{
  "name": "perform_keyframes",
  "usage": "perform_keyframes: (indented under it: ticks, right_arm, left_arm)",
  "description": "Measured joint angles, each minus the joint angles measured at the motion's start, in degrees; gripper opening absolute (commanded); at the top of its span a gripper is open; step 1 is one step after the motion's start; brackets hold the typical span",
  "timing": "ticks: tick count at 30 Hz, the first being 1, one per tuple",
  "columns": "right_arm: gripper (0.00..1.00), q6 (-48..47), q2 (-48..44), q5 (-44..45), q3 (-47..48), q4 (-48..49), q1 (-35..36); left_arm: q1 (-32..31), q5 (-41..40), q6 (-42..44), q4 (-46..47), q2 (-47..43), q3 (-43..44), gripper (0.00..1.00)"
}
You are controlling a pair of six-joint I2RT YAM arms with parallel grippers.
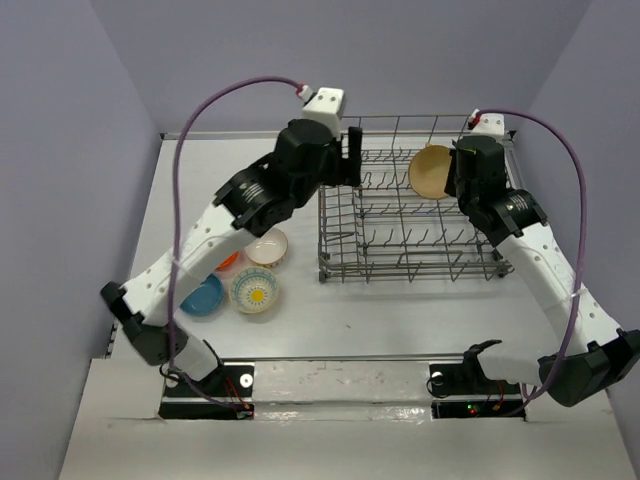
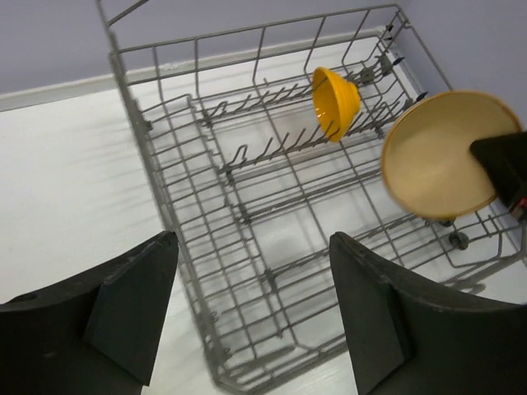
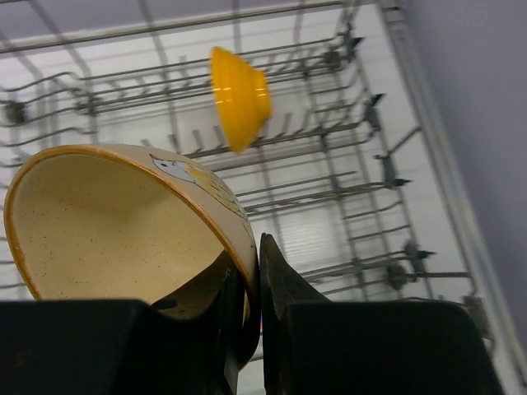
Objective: Load the bowls into the dish rack
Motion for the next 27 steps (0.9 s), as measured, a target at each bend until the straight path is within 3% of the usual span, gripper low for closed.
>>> perform_keyframes:
  ticks: [6,10,13,22,27]
  right_arm:
    - [0.01,-11.32,-0.31,22.58,-6.51,5.11,0.00]
    - [0.01,-23.17,-0.07,33.03,-12.48,12.79,-0.11]
    - [0.01,-31.91,0.94,38.10,-15.17,19.61,-0.11]
    - [0.01,-53.46,2.45,43.45,-19.54,38.80,-0.61]
    - [0.01,-62.12,5.51,43.23,-20.04,45.09,-1.88]
  left_arm:
    - [5.84,1.75,0.63,3.32,-24.94,-22.40,0.88]
    - [13.70,4.68,0.96,6.08,-34.62,-31.98,0.89]
    - [15.65,6.71,0.92,8.59,-39.69,-40.48,0.90]
    - [21.29,15.82,-1.20,13.84,-38.64,-55.74,0.91]
    - [21.86,16.98,-1.81,16.52,-38.80,-56.65,0.93]
